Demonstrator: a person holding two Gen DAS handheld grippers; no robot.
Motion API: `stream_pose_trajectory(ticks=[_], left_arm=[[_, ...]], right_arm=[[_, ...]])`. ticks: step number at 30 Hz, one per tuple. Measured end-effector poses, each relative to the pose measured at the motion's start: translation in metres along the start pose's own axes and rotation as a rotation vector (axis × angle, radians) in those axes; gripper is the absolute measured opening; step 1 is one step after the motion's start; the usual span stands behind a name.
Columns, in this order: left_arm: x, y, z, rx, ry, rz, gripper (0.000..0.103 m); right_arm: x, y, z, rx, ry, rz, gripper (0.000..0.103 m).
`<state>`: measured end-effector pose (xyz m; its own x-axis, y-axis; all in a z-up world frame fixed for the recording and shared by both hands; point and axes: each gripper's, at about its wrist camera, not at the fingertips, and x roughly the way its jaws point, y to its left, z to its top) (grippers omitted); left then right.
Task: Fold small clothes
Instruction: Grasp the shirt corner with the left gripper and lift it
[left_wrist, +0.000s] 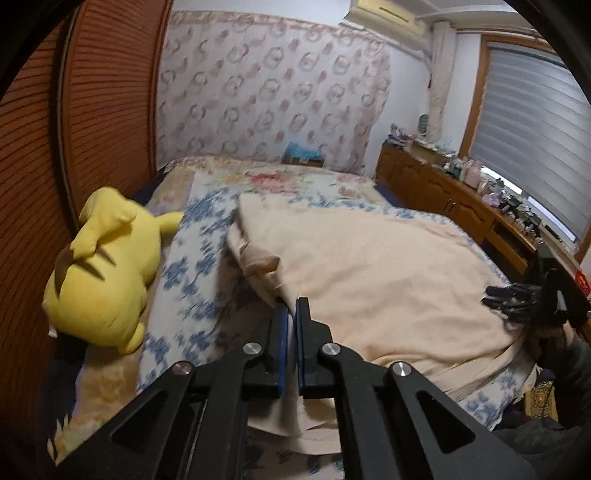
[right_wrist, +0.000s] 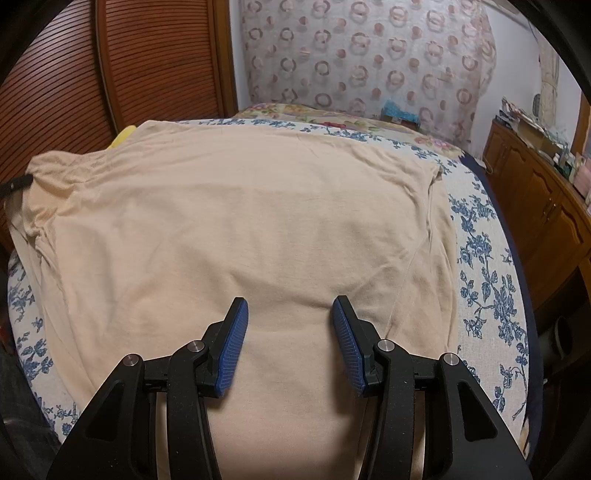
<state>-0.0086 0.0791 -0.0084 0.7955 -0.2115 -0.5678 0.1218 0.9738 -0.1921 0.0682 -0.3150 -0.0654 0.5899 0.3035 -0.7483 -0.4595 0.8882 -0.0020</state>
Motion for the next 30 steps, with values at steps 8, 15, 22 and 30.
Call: stream_pose_trajectory(ticks=[8,15,22,30], left_arm=[[0.004,-0.036,0.025,0.058,-0.054,-0.085,0.0],[0.013,-0.085,0.061,0.141,-0.1,-0.181,0.0],[0.023,-0.128,0.08,0.197,-0.114,-0.257,0.0],[0.03,-0.184,0.098,0.266,-0.101,-0.352,0.0]], right_arm=[[0.0,-0.001,0.0,0.0,0.0,0.001,0.048],[-0.001,-0.001,-0.001,0.006,-0.002,0.004,0.048],[-0.016,-0.001,0.0,0.055,0.001,0.008,0.048],[-0.081,-0.013,0.006,0.077,-0.116,-0.048,0.048]])
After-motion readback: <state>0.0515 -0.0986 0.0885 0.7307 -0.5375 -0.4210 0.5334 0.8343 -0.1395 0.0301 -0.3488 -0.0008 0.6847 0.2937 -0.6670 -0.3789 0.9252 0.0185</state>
